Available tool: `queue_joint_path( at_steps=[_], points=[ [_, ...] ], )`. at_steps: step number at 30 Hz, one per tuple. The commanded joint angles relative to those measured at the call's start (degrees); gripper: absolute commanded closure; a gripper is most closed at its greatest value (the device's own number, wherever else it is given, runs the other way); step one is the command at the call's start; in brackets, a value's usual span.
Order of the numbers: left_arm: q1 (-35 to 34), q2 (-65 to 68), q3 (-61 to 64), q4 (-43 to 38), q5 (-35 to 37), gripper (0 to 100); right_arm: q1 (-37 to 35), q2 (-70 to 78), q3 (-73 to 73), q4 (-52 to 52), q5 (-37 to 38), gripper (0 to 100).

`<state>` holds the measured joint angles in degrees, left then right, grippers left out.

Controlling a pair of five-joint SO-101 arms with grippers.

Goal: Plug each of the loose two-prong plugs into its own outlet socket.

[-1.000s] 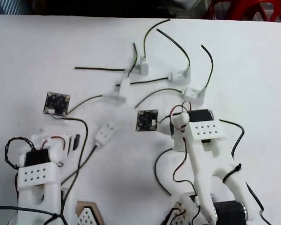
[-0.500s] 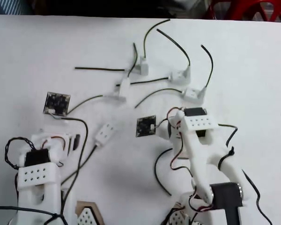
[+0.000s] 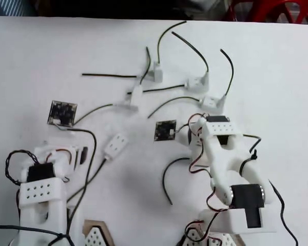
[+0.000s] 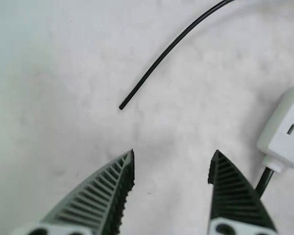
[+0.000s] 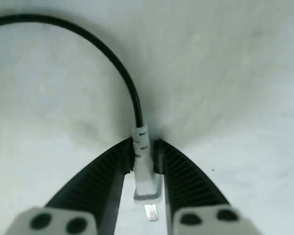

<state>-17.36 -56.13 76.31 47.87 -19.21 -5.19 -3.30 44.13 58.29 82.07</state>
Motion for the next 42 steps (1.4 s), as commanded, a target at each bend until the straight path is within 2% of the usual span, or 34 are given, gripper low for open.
queue_joint_path(
  at_steps=[1,8,11,14,20,25,29,36,42],
  points=[
    [0.84,-0.84,-0.35,-1.32,-0.09,76,0.92,-1.19,-1.93,-0.13,-4.92,98.5],
    [0.84,-0.84,-0.35,-1.32,-0.09,76,-5.85,-3.56,-7.56,-0.13,-32.09,98.1],
    [0.84,-0.84,-0.35,-1.32,-0.09,76,-9.45,-3.47,-7.56,-0.31,-40.00,98.1],
    [0.84,-0.84,-0.35,-1.32,-0.09,76,-11.56,-3.47,-7.47,-0.31,-44.13,97.7],
    [0.84,-0.84,-0.35,-1.32,-0.09,76,-11.74,-3.47,-7.38,2.86,-44.40,86.3],
    [0.84,-0.84,-0.35,-1.32,-0.09,76,-11.65,-3.47,-7.47,4.09,-44.31,89.5],
    [0.84,-0.84,-0.35,-1.32,-0.09,76,-11.38,-3.38,-7.12,4.18,-40.18,89.4],
    [0.84,-0.84,-0.35,-1.32,-0.09,76,-6.11,-3.38,-7.21,3.91,-30.33,89.7],
    [0.84,-0.84,-0.35,-1.32,-0.09,76,-5.32,-3.38,-7.12,4.00,-29.01,91.8]
  ],
)
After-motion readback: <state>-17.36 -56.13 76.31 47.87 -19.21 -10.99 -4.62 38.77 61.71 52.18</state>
